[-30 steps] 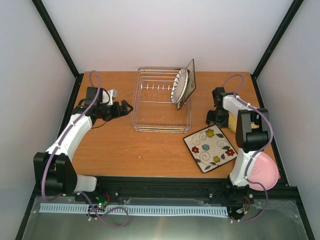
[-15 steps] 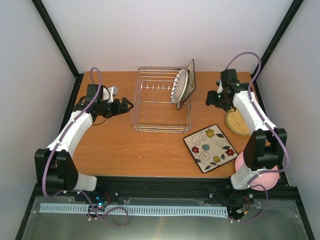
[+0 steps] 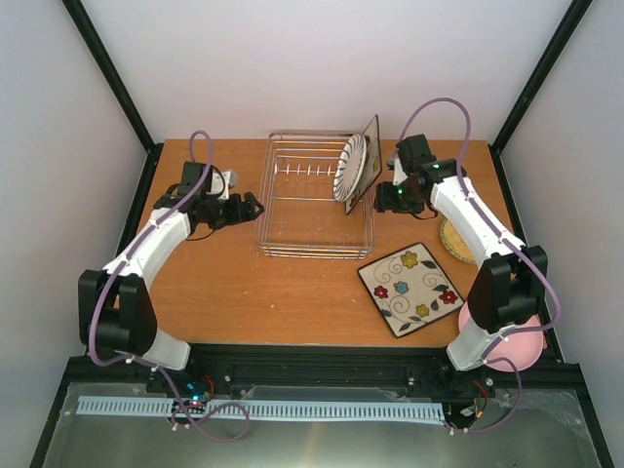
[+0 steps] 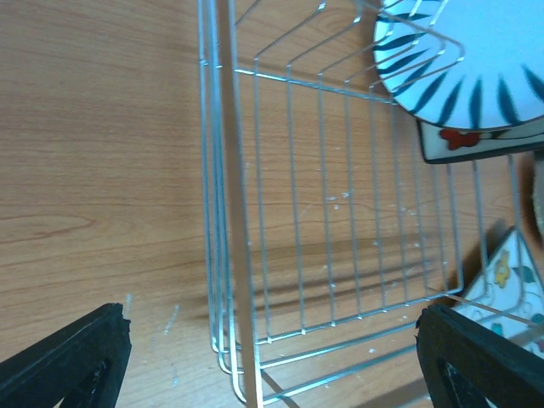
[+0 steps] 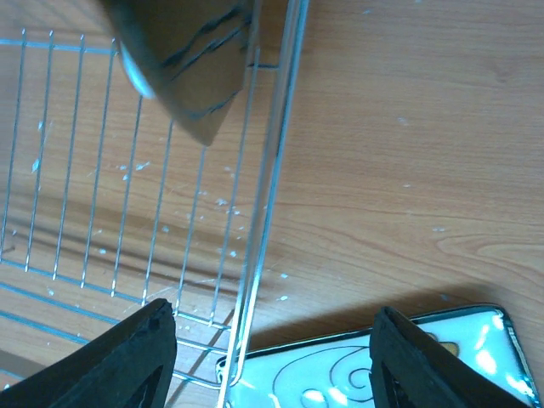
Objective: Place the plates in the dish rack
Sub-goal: Adjust the dish rack at the center of the board.
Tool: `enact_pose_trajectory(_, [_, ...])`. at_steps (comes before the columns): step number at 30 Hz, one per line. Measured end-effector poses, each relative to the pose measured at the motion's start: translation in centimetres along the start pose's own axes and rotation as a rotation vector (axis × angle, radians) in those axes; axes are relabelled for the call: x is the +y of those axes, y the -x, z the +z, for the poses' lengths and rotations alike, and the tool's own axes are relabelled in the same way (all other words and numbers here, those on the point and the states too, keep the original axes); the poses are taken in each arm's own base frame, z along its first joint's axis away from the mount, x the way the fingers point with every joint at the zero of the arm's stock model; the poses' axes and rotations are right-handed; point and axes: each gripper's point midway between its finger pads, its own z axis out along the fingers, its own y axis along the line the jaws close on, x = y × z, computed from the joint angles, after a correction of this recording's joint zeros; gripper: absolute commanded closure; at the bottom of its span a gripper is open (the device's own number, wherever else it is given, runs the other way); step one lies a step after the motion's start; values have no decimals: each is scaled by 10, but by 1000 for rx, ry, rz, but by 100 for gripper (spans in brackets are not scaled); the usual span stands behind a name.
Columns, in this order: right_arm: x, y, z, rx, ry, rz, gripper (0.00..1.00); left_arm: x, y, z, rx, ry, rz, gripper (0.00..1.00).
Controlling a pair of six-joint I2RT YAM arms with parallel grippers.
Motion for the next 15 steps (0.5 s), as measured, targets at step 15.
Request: enact_pose_trajectory(15, [28,-20,31,63,14,-68,42,16,8,12,-8,75,15,17])
